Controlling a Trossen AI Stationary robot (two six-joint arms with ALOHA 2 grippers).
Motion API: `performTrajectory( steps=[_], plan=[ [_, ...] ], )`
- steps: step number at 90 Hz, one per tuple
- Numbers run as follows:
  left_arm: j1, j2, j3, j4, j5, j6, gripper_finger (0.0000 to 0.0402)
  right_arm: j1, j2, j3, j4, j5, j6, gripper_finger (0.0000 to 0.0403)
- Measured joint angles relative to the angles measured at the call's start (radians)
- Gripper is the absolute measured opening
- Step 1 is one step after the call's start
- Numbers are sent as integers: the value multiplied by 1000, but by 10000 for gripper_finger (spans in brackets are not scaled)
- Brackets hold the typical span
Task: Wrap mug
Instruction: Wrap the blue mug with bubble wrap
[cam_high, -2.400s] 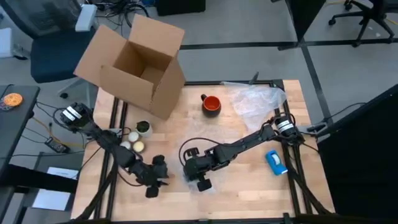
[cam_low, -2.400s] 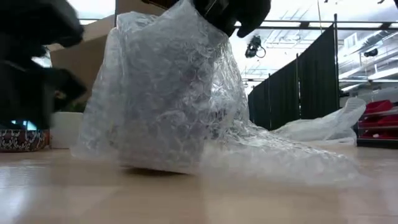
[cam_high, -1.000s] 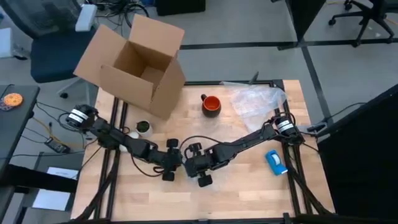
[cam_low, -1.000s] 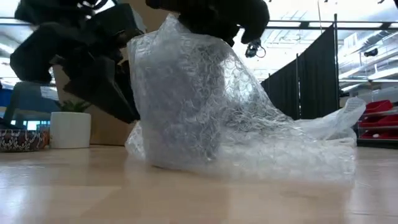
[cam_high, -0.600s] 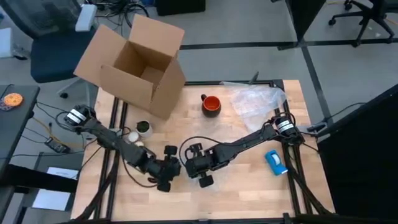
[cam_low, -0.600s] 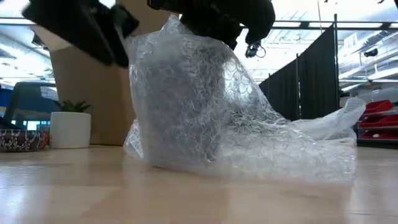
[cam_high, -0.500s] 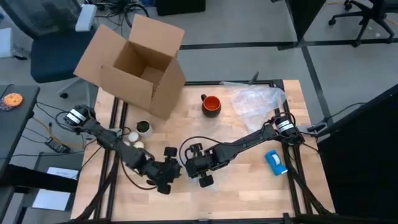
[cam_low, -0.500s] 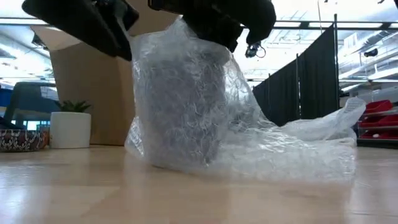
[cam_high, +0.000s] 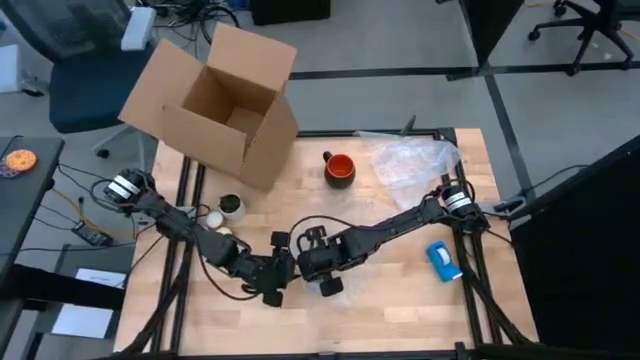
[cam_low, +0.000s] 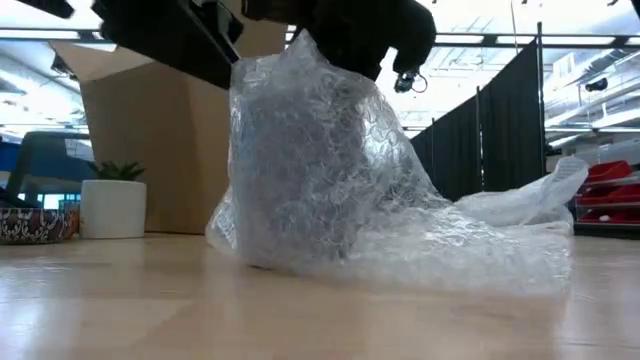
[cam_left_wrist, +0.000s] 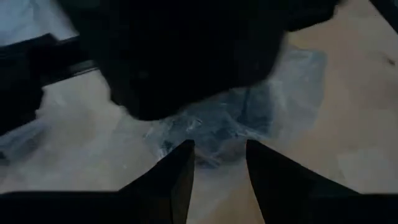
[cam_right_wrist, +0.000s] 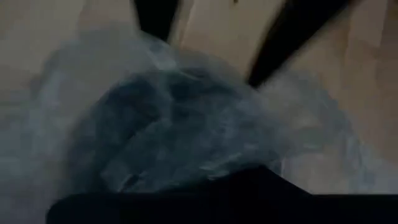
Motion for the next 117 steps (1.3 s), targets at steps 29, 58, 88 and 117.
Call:
performTrajectory(
  steps=[29, 58, 88, 117],
  plan=[
    [23, 0, -1, 9, 0, -10, 129, 37, 1, 104, -88, 59, 0, 0],
    [23, 0, -1, 9, 0, -12, 129, 39, 1, 218, -255, 111, 31, 0],
    [23, 0, -1, 6, -1, -19, 129, 74, -2, 240, -213, 86, 53, 0],
    [23, 0, -1, 7, -1, -19, 129, 23, 0, 10, -39, 35, 69, 0]
  ],
)
